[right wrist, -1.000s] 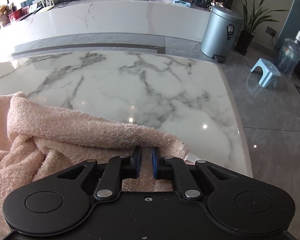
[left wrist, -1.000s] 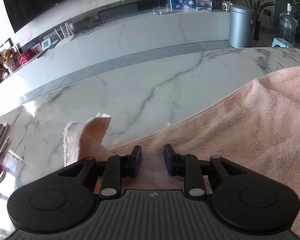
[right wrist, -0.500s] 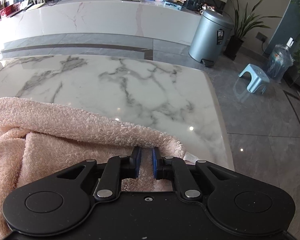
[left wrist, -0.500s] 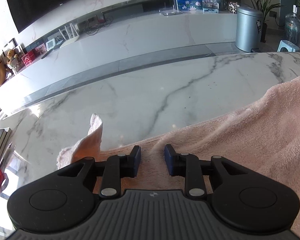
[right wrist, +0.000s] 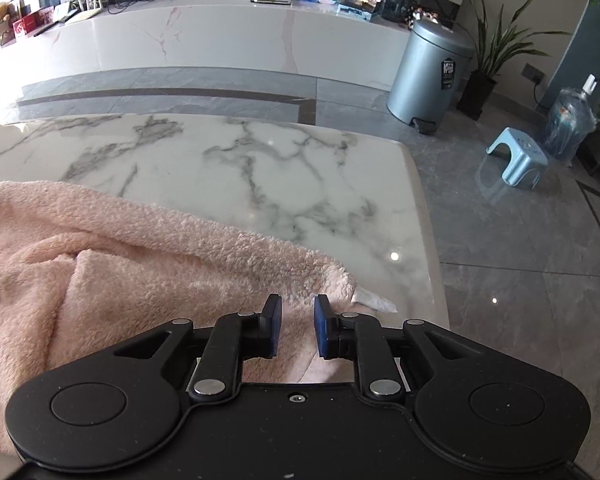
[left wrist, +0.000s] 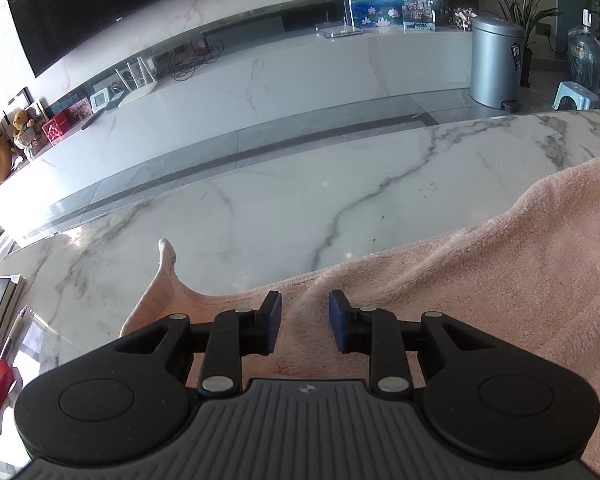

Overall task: Fold towel
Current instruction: 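Lower the towel onto the table with both tools, spreading it flat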

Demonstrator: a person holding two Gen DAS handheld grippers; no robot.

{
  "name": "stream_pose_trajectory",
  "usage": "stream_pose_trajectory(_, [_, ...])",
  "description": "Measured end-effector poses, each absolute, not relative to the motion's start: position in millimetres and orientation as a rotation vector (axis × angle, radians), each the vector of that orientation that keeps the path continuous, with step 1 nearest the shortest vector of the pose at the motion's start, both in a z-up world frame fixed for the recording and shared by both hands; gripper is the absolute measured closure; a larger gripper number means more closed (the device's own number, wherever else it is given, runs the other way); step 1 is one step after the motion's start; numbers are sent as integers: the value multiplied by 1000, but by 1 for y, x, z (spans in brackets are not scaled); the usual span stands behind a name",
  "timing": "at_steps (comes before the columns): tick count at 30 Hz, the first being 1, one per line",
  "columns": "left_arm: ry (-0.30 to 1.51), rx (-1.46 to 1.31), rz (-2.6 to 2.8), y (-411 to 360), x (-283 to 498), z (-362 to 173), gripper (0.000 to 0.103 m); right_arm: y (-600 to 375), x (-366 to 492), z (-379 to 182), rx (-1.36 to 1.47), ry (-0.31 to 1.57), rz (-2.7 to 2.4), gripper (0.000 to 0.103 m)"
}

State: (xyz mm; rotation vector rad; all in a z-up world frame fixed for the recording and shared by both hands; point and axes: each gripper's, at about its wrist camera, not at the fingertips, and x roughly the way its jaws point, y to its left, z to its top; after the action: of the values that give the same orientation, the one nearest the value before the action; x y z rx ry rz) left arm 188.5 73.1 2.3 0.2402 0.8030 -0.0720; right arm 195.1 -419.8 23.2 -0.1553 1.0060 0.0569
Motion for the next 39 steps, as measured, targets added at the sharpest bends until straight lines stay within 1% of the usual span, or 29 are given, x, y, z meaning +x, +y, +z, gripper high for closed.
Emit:
stream_pose_trajectory(4, [774, 234, -109, 68, 169, 21, 77, -415, 169, 35, -171, 1000, 134, 86])
stream_pose_trajectory(6, [766, 227, -129, 65, 157, 30, 77, -409, 156, 37, -202, 999, 168, 84])
stream_pose_trajectory(8, [770, 217, -145, 61, 148, 36, 77, -401, 145, 37, -233, 1001, 205, 81])
stream_pose_trajectory(10, [781, 217, -176, 53, 134, 41, 77, -393, 134, 37, -263, 1002, 241, 74])
stream_pose_trajectory(12, [790, 216, -197, 48, 121, 43, 77, -386, 126, 34, -299, 1004, 255, 72])
stream_pose_trajectory(18, [859, 185, -241, 32, 82, 34, 74, -368, 118, 29, -372, 995, 288, 71])
stream_pose_trajectory(23, [896, 171, -236, 27, 60, 19, 74, -354, 125, 23, -448, 1001, 299, 71])
stream_pose_trajectory(39, [936, 125, -167, 41, 43, -1, 74, -338, 122, 15, -456, 1019, 364, 71])
